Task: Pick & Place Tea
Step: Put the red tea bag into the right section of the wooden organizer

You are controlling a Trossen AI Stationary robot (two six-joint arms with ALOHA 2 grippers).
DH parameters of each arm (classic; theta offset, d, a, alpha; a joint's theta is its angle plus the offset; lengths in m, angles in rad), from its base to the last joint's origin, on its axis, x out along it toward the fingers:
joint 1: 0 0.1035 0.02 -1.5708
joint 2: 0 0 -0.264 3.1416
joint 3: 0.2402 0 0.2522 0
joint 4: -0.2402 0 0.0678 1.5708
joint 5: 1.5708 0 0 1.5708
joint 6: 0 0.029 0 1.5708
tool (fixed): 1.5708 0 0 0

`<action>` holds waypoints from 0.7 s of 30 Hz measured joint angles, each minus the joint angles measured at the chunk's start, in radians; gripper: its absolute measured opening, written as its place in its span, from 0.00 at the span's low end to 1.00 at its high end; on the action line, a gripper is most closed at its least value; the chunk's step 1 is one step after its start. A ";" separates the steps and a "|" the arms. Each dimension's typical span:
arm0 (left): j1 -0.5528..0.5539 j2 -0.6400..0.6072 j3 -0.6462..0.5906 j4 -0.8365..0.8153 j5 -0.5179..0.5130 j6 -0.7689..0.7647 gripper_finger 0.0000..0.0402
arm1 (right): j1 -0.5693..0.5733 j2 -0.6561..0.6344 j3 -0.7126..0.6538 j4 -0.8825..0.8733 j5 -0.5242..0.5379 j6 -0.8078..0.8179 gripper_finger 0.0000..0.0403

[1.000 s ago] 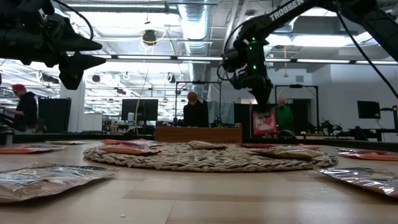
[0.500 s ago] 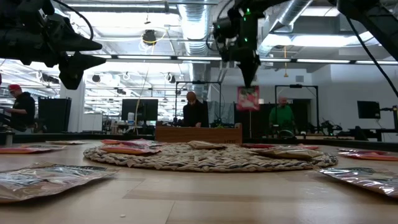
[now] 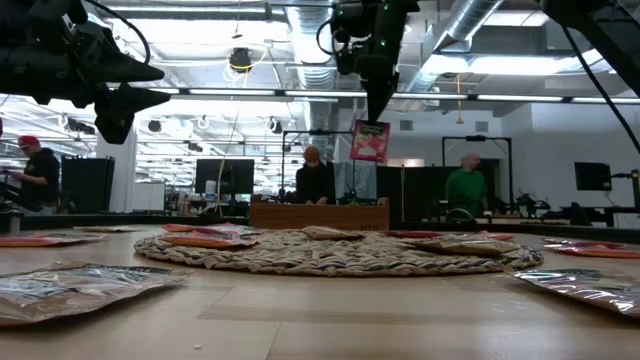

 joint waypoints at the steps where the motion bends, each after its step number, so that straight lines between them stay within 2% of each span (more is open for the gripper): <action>1: 0.000 0.000 0.000 0.000 0.000 0.000 0.38 | 0.001 0.000 0.000 0.008 0.000 -0.003 0.00; 13: 0.000 0.000 0.000 0.000 0.000 0.000 0.38 | -0.002 0.000 -0.003 0.076 -0.008 -0.108 0.00; 21: 0.000 0.000 0.000 0.000 0.000 0.000 0.38 | -0.019 0.001 -0.094 0.136 -0.028 -0.188 0.00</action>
